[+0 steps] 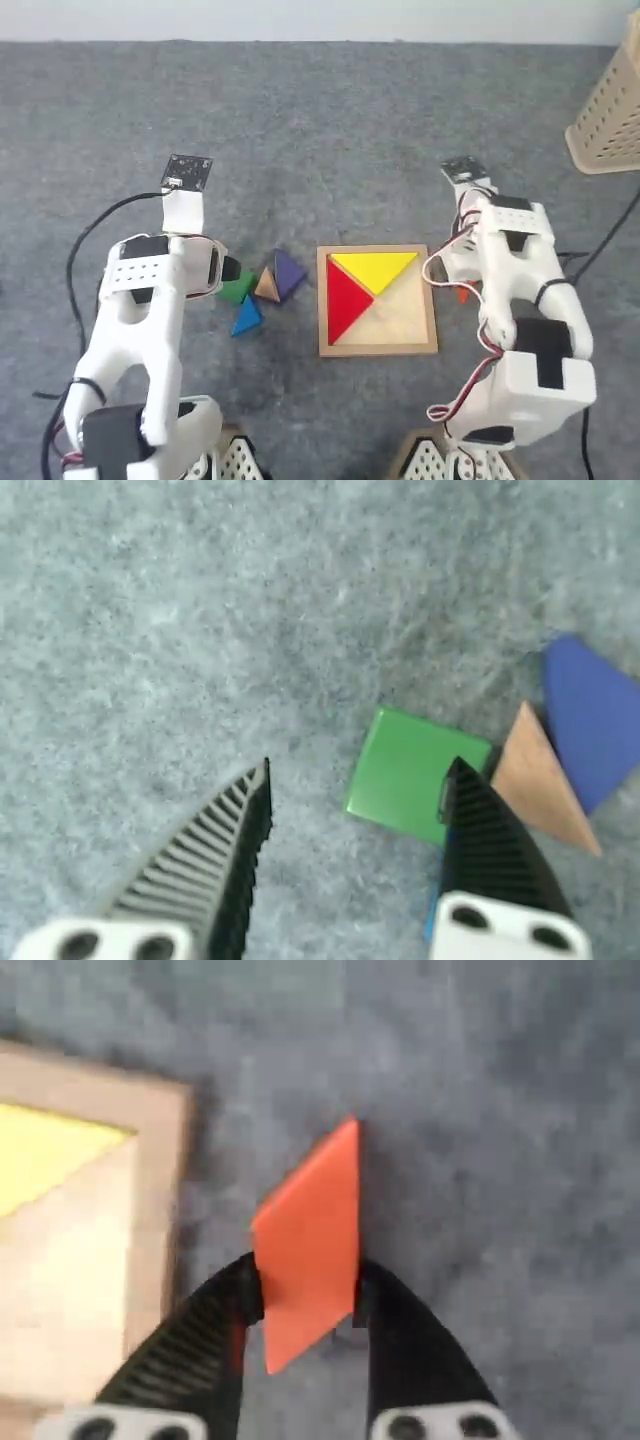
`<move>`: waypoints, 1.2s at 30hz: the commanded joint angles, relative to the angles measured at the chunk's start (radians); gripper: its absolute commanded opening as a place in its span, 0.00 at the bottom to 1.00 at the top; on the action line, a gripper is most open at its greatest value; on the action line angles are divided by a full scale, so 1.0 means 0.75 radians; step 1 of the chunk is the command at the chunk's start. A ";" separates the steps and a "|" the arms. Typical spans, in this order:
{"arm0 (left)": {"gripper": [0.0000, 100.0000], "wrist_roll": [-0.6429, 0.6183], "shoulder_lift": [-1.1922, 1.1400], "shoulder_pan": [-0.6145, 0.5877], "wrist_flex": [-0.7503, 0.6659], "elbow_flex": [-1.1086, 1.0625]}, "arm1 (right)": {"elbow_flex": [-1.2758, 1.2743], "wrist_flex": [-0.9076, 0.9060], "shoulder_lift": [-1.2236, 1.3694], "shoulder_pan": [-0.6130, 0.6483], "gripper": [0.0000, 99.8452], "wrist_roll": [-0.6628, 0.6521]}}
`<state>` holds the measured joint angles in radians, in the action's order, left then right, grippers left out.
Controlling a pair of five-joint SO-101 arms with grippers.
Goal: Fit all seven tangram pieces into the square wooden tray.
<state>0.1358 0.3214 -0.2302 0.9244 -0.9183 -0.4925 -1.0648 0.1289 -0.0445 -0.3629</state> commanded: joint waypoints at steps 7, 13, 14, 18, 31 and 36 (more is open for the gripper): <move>0.26 -0.006 0.059 -0.006 -0.045 0.003 | -0.074 -0.163 -0.607 0.179 0.01 -0.160; 0.26 -0.006 0.059 -0.006 -0.045 0.003 | -0.286 -0.154 -0.850 0.437 0.01 -0.387; 0.26 -0.006 0.059 -0.006 -0.043 0.003 | -0.305 -0.152 -0.856 0.474 0.01 -0.419; 0.26 -0.006 0.061 -0.006 -0.049 -0.013 | -0.319 -0.154 -0.854 0.592 0.01 -0.546; 0.26 -0.006 0.061 0.000 -0.051 -0.019 | -0.415 -0.150 -0.854 0.832 0.01 -0.814; 0.26 -0.002 0.061 0.000 -0.051 -0.017 | -0.407 -0.054 -0.854 0.772 0.01 -0.426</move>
<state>0.1358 0.3214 -0.2302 0.9045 -0.9383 -0.8132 -1.1538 -0.4572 0.5646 -0.8784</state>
